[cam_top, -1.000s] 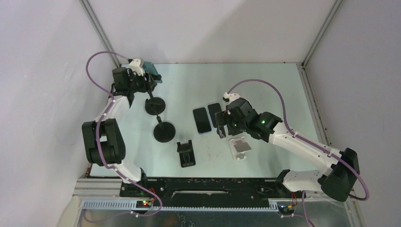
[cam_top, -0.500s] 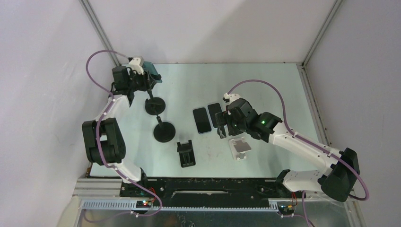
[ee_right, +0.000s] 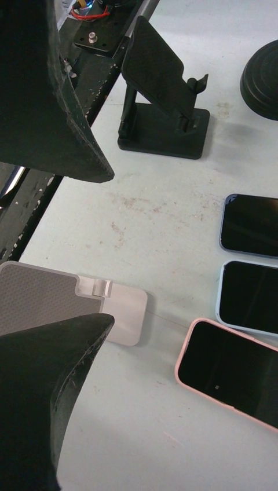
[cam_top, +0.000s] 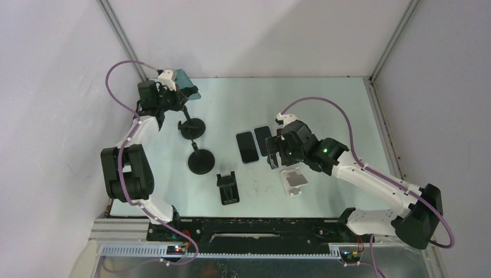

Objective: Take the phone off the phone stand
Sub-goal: Pick up the phone stand with the phone at the center of the board, then place the phone stand with the phone at the center of the board.

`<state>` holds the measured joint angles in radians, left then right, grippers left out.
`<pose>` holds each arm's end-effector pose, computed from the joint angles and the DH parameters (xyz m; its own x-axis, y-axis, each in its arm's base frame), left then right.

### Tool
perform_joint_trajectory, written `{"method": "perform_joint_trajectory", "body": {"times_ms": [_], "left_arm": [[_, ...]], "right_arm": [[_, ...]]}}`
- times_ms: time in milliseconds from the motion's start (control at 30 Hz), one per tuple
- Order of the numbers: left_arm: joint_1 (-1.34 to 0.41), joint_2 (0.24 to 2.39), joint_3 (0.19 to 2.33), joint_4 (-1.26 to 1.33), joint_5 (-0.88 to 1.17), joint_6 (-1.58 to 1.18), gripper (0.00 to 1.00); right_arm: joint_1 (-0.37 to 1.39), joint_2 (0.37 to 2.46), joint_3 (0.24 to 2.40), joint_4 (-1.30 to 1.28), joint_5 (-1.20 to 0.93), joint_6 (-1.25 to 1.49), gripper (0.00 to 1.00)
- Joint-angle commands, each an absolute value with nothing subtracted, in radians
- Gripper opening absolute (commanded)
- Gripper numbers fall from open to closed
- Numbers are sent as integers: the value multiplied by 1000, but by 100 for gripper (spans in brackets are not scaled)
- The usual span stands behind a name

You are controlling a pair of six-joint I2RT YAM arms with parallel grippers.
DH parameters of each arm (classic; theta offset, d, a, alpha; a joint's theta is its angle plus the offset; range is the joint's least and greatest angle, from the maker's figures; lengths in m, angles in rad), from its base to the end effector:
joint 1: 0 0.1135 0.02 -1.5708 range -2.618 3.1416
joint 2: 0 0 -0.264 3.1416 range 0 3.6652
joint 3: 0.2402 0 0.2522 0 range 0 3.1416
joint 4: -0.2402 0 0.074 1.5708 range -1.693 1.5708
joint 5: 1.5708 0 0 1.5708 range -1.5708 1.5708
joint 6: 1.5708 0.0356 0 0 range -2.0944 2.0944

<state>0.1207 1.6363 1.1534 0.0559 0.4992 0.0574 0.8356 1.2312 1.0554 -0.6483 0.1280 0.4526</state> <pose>0.3772 0.0286 0.2727 -0.3917 0.0032 -0.9201 0.3499 0.9254 -0.1457 0.1764 0.1883 0.2984 -0.7390 -0.1705 -0.6518 -0.3940 0.8942 0.2128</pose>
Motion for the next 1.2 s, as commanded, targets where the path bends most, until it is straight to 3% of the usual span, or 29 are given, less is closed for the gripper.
{"method": "perform_joint_trajectory", "body": {"times_ms": [0,700,967,1167], "left_arm": [[109,1589,1206,106,540,46,0],[43,1437,1374,62,503,71,0],[-76,1386,1471,-5,565,99,0],[-199,1277,1425,-32,580,106,0]], "right_arm": [[828,1183,1056,-641,176,470,86],[757,1068,1054,-699,217,494,89],[727,971,1051,-719,263,488,89],[718,816,976,-642,247,439,89]]}}
